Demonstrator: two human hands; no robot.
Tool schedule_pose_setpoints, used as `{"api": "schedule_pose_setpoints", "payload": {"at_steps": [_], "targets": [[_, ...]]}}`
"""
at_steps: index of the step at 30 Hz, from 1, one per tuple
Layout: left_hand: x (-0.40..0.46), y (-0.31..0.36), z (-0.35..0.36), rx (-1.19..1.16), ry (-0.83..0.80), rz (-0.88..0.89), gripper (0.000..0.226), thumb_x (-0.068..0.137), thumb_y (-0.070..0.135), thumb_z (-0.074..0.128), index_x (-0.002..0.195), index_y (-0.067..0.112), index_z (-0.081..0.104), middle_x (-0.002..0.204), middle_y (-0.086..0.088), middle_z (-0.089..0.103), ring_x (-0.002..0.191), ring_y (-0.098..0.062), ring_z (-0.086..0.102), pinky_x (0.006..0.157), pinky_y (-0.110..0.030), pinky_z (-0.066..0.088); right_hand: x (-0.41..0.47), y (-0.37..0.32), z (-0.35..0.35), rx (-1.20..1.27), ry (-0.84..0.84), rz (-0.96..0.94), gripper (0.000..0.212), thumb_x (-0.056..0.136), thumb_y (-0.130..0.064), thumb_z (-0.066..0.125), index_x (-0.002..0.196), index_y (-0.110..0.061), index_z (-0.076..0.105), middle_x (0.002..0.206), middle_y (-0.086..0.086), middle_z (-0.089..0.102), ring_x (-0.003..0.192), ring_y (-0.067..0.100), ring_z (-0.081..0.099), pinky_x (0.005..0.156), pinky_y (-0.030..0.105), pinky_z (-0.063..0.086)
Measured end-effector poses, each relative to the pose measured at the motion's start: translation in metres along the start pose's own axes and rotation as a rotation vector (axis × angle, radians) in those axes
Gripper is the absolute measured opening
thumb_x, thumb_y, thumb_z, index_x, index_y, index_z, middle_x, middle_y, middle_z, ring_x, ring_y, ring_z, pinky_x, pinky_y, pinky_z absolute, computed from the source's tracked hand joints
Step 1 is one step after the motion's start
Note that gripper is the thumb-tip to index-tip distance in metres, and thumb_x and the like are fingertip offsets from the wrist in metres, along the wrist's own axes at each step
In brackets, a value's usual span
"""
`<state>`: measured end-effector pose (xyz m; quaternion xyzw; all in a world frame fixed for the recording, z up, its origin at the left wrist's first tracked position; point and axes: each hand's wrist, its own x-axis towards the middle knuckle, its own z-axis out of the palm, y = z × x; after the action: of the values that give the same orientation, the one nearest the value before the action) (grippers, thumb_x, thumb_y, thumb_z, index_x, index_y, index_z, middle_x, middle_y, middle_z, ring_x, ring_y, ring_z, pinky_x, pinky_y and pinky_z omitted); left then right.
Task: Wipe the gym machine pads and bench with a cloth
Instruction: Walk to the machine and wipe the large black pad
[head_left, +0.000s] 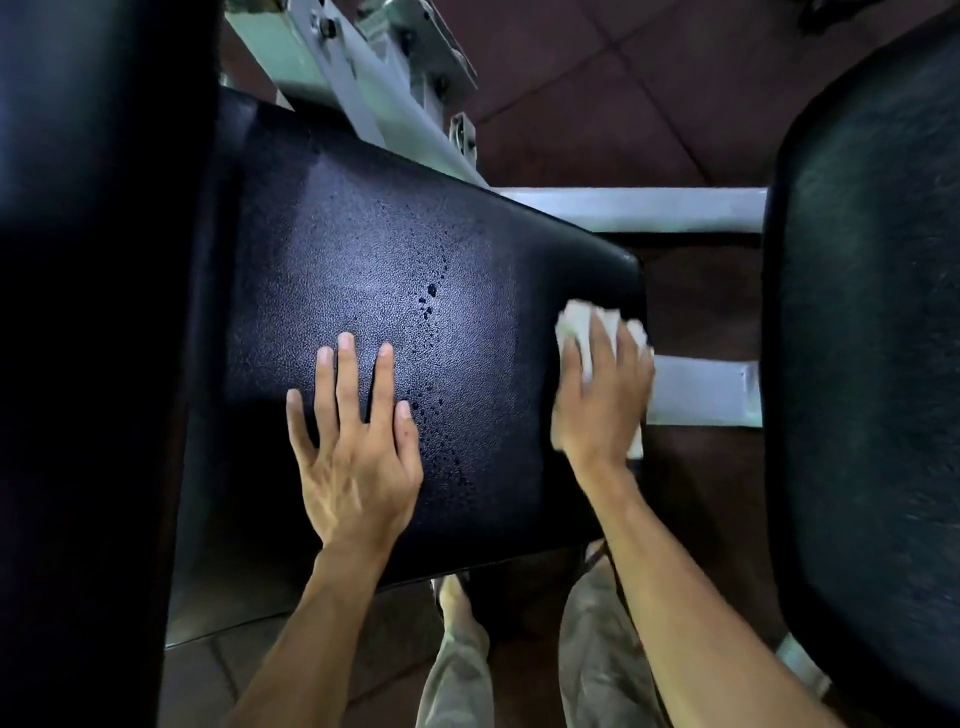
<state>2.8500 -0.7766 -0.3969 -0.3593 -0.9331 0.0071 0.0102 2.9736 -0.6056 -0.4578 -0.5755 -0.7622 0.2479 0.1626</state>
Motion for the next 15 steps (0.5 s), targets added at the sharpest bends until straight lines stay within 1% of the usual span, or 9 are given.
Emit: {"api": "schedule_pose_setpoints", "payload": {"at_steps": [1, 2, 3, 6, 8, 10, 12, 14, 15], "targets": [[0.0, 0.0, 0.0, 0.006, 0.007, 0.002, 0.054, 0.103, 0.038, 0.034, 0.155, 0.031, 0.023, 0.167, -0.001, 0.012, 0.155, -0.019, 0.011, 0.125, -0.048, 0.01, 0.016, -0.017, 0.007, 0.005, 0.055, 0.042, 0.048, 0.101, -0.043, 0.041, 0.136, -0.017, 0.06, 0.143, 0.014, 0.056, 0.133, 0.04, 0.048, 0.112, 0.058, 0.034], [0.0, 0.0, 0.001, 0.006, 0.012, 0.003, 0.054, 0.103, 0.038, 0.034, 0.155, 0.031, 0.024, 0.167, -0.001, 0.013, 0.155, -0.019, 0.012, 0.125, -0.048, 0.009, 0.023, -0.033, 0.012, -0.002, 0.078, 0.033, 0.048, 0.101, -0.044, 0.041, 0.134, -0.017, 0.062, 0.142, 0.014, 0.058, 0.133, 0.041, 0.048, 0.111, 0.057, 0.034], [0.0, 0.0, 0.001, 0.003, 0.018, 0.002, 0.054, 0.102, 0.038, 0.034, 0.155, 0.031, 0.024, 0.167, -0.002, 0.013, 0.155, -0.019, 0.012, 0.125, -0.047, 0.009, 0.02, -0.048, 0.016, -0.016, 0.066, -0.022, 0.048, 0.102, -0.045, 0.039, 0.133, -0.016, 0.062, 0.142, 0.014, 0.057, 0.134, 0.042, 0.047, 0.111, 0.056, 0.034], [0.0, -0.001, 0.001, -0.014, 0.011, 0.002, 0.055, 0.102, 0.038, 0.034, 0.155, 0.031, 0.022, 0.167, -0.001, 0.013, 0.155, -0.019, 0.011, 0.125, -0.047, 0.008, -0.038, -0.068, 0.01, 0.013, -0.076, -0.273, 0.048, 0.105, -0.043, 0.036, 0.139, -0.016, 0.056, 0.146, 0.012, 0.052, 0.136, 0.044, 0.043, 0.111, 0.054, 0.034], [0.0, -0.002, 0.0, -0.028, -0.009, 0.005, 0.055, 0.102, 0.039, 0.032, 0.156, 0.031, 0.021, 0.167, -0.001, 0.011, 0.155, -0.018, 0.008, 0.124, -0.048, 0.007, -0.082, -0.06, 0.003, 0.062, -0.156, -0.333, 0.046, 0.104, -0.044, 0.041, 0.143, -0.022, 0.054, 0.149, 0.007, 0.05, 0.139, 0.04, 0.04, 0.112, 0.052, 0.035], [-0.001, -0.003, 0.0, -0.014, -0.02, 0.006, 0.056, 0.102, 0.04, 0.031, 0.156, 0.031, 0.019, 0.167, -0.001, 0.01, 0.155, -0.018, 0.007, 0.124, -0.047, 0.006, -0.102, -0.052, -0.005, 0.123, -0.201, -0.318, 0.048, 0.103, -0.049, 0.04, 0.144, -0.027, 0.053, 0.151, 0.004, 0.048, 0.143, 0.036, 0.037, 0.115, 0.05, 0.034], [0.001, -0.003, -0.002, -0.01, -0.024, 0.01, 0.056, 0.102, 0.04, 0.032, 0.156, 0.031, 0.02, 0.167, -0.002, 0.011, 0.155, -0.018, 0.008, 0.124, -0.047, 0.006, -0.097, -0.046, -0.012, 0.286, -0.224, -0.274, 0.05, 0.102, -0.052, 0.039, 0.142, -0.026, 0.054, 0.153, 0.005, 0.046, 0.145, 0.029, 0.037, 0.119, 0.046, 0.031], [0.001, -0.003, -0.002, -0.012, -0.022, 0.025, 0.055, 0.102, 0.04, 0.033, 0.155, 0.03, 0.023, 0.167, -0.002, 0.013, 0.155, -0.019, 0.01, 0.125, -0.048, 0.008, -0.081, -0.033, -0.023, 0.524, -0.233, -0.201, 0.047, 0.101, -0.047, 0.044, 0.142, -0.025, 0.053, 0.159, 0.005, 0.039, 0.147, 0.019, 0.036, 0.122, 0.037, 0.027], [0.001, -0.004, -0.004, -0.02, -0.015, 0.027, 0.054, 0.102, 0.04, 0.033, 0.154, 0.029, 0.026, 0.166, -0.003, 0.015, 0.154, -0.019, 0.012, 0.125, -0.048, 0.009, -0.072, -0.02, -0.027, 0.579, -0.217, -0.158, 0.047, 0.101, -0.044, 0.046, 0.144, -0.025, 0.052, 0.161, 0.003, 0.035, 0.148, 0.015, 0.034, 0.122, 0.033, 0.025]]}}
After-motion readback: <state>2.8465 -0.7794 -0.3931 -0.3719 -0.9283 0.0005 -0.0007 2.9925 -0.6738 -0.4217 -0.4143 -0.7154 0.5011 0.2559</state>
